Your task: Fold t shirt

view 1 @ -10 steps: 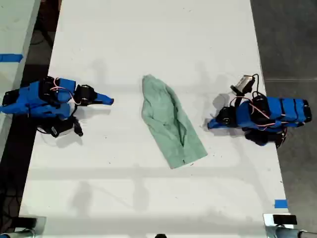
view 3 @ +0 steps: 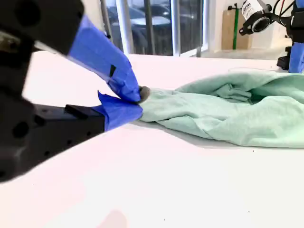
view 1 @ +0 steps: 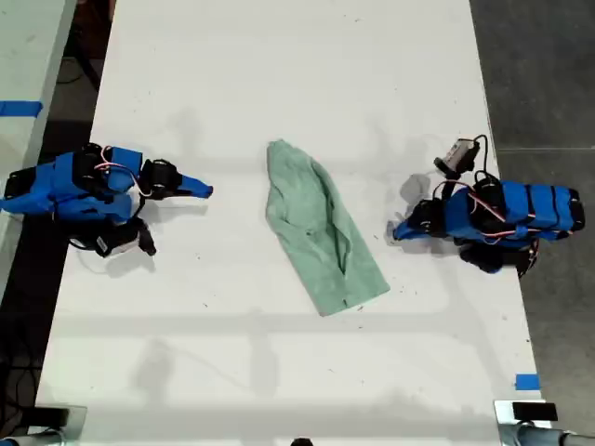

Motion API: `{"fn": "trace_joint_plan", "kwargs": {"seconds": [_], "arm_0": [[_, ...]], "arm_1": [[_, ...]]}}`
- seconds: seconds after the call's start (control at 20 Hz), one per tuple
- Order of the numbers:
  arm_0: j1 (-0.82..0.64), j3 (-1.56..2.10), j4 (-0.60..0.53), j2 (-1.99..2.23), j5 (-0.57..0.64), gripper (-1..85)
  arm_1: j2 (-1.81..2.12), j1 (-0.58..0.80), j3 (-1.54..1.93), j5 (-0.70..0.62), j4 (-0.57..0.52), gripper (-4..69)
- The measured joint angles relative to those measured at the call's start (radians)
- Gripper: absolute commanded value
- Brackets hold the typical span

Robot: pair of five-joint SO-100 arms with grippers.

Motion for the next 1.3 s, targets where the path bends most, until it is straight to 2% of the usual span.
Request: {"fn": "trace_joint_plan", "kwargs": {"seconds": [0.05,0.5,0.6,0.7,0.8,0.85,0.9,0.95,1.1,1.15,1.3], "arm_0": [[0.000,0.000,0.000,0.000,-0.003,-0.1],[0.018,0.008,-0.037,0.000,-0.046,-0.3],[0.031,-0.011,-0.041,-0.029,-0.129,-0.3],[0.089,-0.089,-0.120,-0.190,-0.264,-0.2],[0.175,-0.278,-0.267,-0.545,-0.336,8.1],[0.225,-0.426,-0.299,-0.770,-0.353,12.6],[0.262,-0.609,-0.276,-0.997,-0.365,15.3],[0.290,-0.825,-0.196,-1.244,-0.374,16.7],[0.357,-1.493,0.143,-2.010,-0.377,17.4],[0.370,-1.717,0.184,-2.252,-0.377,17.6],[0.382,-2.154,0.077,-2.599,-0.377,17.7]], "arm_1": [[0.000,-0.003,0.000,0.000,0.000,-2.2],[-0.002,-0.014,0.003,0.091,-0.002,-2.5],[-0.025,-0.014,0.002,0.101,-0.020,-2.5],[-0.152,-0.021,-0.026,0.103,-0.081,-2.5],[-0.298,-0.054,-0.112,0.104,-0.103,5.9],[-0.370,-0.074,-0.169,0.104,-0.124,14.0],[-0.446,-0.112,-0.236,0.104,-0.144,22.4],[-0.558,-0.144,-0.307,0.098,-0.176,25.6],[-0.839,-0.212,-0.434,0.066,-0.296,28.2],[-0.885,-0.230,-0.454,0.066,-0.321,27.8],[-0.985,-0.267,-0.465,0.066,-0.407,26.5]]}}
